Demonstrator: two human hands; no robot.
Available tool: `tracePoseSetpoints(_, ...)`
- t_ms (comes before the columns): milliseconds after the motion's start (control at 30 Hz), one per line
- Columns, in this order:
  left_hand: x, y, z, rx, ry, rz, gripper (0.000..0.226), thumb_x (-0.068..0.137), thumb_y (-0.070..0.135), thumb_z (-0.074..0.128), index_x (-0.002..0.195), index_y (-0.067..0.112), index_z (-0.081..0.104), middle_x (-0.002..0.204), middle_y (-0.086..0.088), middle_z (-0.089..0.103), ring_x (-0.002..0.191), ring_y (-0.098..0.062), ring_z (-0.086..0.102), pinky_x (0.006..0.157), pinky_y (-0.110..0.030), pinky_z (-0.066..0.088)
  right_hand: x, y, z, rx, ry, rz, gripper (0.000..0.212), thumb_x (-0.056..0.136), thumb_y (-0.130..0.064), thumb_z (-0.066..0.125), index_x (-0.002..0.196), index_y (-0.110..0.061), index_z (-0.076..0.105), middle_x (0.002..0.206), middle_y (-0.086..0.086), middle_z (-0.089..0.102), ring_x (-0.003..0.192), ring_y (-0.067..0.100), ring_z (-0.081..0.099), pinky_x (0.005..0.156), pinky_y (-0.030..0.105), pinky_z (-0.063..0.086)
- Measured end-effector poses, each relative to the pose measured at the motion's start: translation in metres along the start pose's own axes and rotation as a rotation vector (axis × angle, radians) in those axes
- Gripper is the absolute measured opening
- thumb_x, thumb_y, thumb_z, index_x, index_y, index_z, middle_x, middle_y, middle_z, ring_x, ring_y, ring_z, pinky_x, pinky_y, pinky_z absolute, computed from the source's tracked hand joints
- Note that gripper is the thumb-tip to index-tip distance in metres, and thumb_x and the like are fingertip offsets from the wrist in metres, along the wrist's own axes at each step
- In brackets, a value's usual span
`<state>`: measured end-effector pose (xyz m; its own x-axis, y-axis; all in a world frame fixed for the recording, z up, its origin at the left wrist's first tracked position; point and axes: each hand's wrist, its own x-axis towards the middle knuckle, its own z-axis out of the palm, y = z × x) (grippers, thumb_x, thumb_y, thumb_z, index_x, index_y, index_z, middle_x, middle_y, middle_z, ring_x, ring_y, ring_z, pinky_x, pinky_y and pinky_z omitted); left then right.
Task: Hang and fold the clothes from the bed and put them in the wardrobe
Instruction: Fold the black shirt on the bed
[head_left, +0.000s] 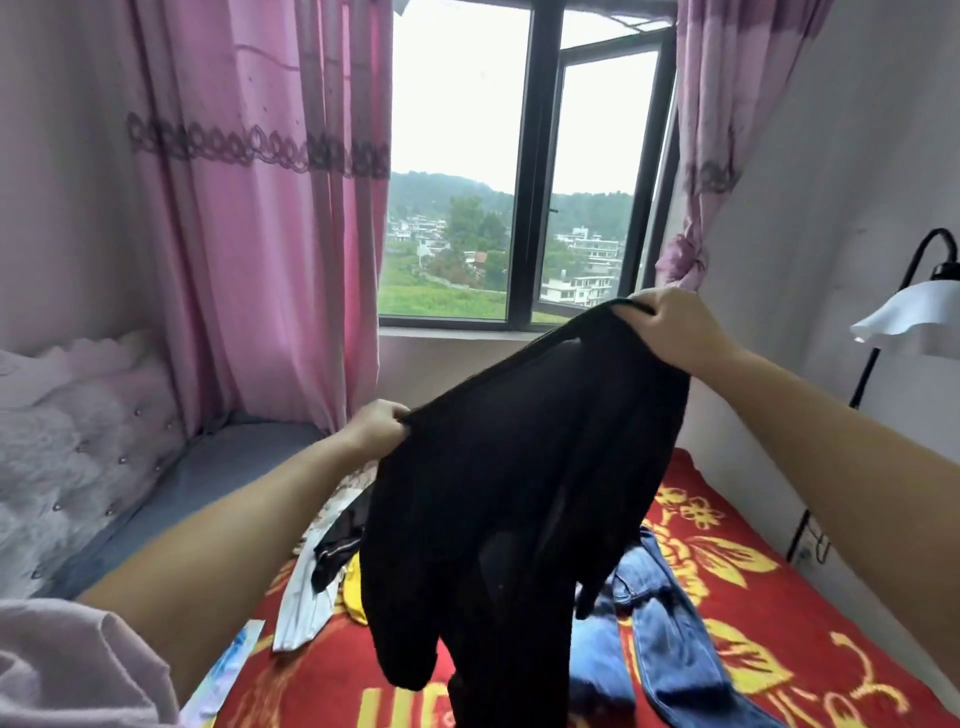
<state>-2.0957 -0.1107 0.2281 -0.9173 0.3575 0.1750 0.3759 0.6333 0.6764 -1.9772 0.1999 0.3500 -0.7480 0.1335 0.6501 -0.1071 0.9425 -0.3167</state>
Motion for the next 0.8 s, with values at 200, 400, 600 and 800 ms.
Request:
tracePoseSetpoints(200, 0.004, -0.015, -0.026, -0.373, 0.115, -0.07, 0.011, 0.092, 0.006, 0.057, 0.085, 0.007, 0.066, 0.054, 0.007, 0.058, 0.04, 0.002, 0.049, 0.042, -0.011, 0.04, -0.013, 0.024, 0.017, 0.067, -0.096, 0.15, 0.032, 0.094, -0.04, 0.057, 0.094, -0.015, 0.075, 0.073, -0.001, 0.067, 0.06, 0.002, 0.054, 0.055, 0.01, 0.039)
tracePoseSetpoints(400, -0.001, -0.033, -0.059, -0.565, -0.03, -0.008, 0.016, 0.094, 0.015, 0.056, 0.09, 0.012, 0.071, 0.08, 0.0, 0.072, 0.076, -0.015, 0.067, 0.067, -0.022, 0.052, -0.026, 0.046, 0.001, 0.351, -0.389, 0.309, 0.034, 0.084, -0.049, 0.065, 0.087, -0.016, 0.075, 0.069, -0.003, 0.072, 0.065, 0.011, 0.067, 0.065, 0.019, 0.052)
tracePoseSetpoints(600, -0.001, -0.018, -0.063, -0.469, -0.205, -0.008, 0.035, 0.082, 0.05, 0.068, 0.085, 0.017, 0.077, 0.067, 0.001, 0.071, 0.054, -0.01, 0.066, 0.047, -0.019, 0.051, -0.033, 0.043, 0.011, 0.697, -0.52, 0.388, 0.034, 0.092, -0.029, 0.059, 0.115, -0.004, 0.065, 0.113, 0.016, 0.069, 0.106, 0.028, 0.066, 0.096, 0.039, 0.052)
tracePoseSetpoints(800, 0.005, -0.039, -0.092, -0.452, -0.603, -0.092, 0.039, 0.08, 0.048, 0.073, 0.105, 0.018, 0.073, 0.087, 0.001, 0.073, 0.072, -0.011, 0.07, 0.06, -0.021, 0.055, -0.04, 0.043, 0.016, 0.748, -0.628, 0.397, 0.024, 0.084, -0.03, 0.068, 0.093, -0.008, 0.071, 0.093, 0.014, 0.065, 0.081, 0.025, 0.062, 0.068, 0.028, 0.054)
